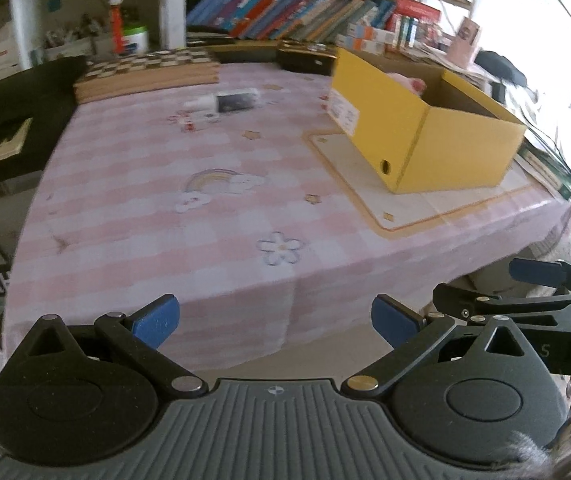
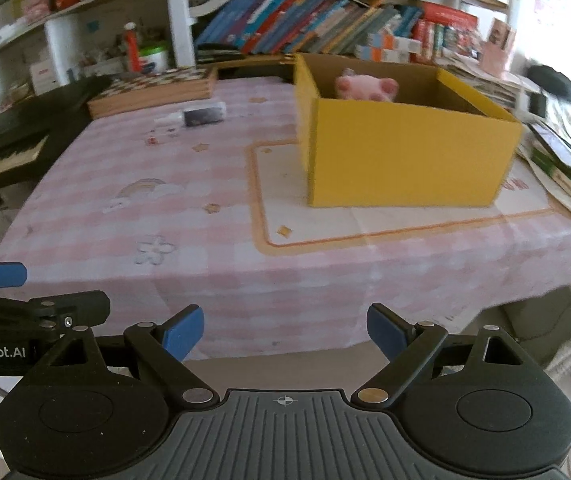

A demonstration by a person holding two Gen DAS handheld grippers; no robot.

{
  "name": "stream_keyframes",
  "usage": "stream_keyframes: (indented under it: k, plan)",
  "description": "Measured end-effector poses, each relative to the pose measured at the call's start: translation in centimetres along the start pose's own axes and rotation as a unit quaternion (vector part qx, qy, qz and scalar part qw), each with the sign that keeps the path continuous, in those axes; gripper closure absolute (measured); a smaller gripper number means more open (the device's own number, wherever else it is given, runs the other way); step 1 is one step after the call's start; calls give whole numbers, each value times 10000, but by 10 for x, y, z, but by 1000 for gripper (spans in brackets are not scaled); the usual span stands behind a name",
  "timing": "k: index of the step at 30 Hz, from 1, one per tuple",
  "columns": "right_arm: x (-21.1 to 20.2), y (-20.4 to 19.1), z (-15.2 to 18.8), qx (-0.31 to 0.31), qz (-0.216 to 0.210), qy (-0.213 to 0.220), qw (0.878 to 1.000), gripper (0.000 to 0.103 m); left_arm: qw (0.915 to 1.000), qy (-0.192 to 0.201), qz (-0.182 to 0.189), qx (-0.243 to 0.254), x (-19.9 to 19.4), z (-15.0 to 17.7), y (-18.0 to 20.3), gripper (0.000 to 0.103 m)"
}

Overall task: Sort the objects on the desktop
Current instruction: 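Raise both open tools out of the box and back over the table, then move both tools toward the white spray bottle and small white stapler box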

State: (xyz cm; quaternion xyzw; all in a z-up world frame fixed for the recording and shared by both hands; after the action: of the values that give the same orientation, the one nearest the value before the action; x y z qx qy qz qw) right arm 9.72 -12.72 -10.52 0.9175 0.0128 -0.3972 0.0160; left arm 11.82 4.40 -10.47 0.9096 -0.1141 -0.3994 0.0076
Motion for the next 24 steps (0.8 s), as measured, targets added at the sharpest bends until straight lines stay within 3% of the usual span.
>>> stream_keyframes:
  k: [10, 24]
  plan:
    - [6, -53, -20, -503, -384, 123, 9979, 12, 9978, 246, -413, -467, -17, -4, -51, 0]
    - [27, -89, -41, -832, -698, 158, 9940, 12, 9938, 305, -679, -821, -11, -13, -89, 0]
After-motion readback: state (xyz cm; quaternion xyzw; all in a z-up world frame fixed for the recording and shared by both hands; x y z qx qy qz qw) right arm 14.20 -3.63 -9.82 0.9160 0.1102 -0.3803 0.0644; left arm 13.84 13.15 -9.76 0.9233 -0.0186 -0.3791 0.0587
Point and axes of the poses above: each gripper's, at about its wrist camera, not at the fingertips, and x roughly the way its jaws point, y to its right, z to its underside, the point moved 10 cm from there along x, roughly the way its jaws point, and after that the axes turned 2 degrees about z, right-handed, at the moved point
